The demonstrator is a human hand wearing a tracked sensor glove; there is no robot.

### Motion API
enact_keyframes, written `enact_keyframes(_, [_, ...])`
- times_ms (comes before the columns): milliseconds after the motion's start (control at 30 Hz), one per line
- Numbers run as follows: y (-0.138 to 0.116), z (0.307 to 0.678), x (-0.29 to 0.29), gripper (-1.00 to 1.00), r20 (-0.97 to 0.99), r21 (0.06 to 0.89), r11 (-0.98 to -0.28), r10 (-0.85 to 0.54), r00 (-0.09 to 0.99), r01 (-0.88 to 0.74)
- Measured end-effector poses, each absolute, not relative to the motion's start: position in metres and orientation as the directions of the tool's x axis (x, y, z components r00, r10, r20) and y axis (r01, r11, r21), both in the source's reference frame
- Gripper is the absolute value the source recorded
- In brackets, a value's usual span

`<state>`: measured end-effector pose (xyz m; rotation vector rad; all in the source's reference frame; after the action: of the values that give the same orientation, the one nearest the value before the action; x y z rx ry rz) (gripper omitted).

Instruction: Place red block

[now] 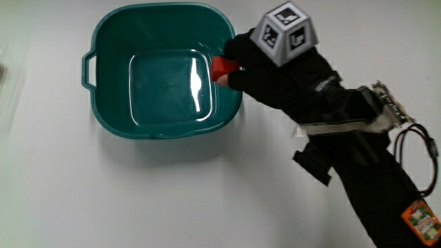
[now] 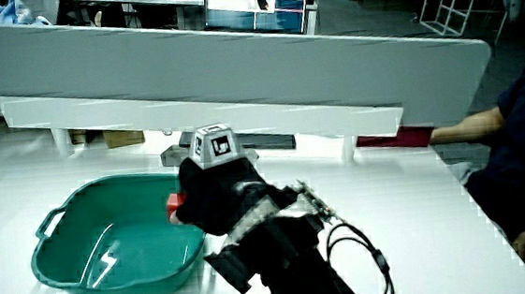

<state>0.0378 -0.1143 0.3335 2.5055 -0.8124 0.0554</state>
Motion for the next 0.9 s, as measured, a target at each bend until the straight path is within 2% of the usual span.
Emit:
enact_keyframes(33, [-0.115,0.335,0.035,0.00,0.211,0.458,-0.677,-0.546,0.810,-0.576])
enact_keyframes(400, [-0.119,0.344,0.011,0.00,0.219,0.480,-0.647,-0.565,0.796,-0.592])
enact_keyframes(900, [-0.125,0.392,-0.013,0.00,0.262,0.554,-0.592,-0.542,0.798,-0.585])
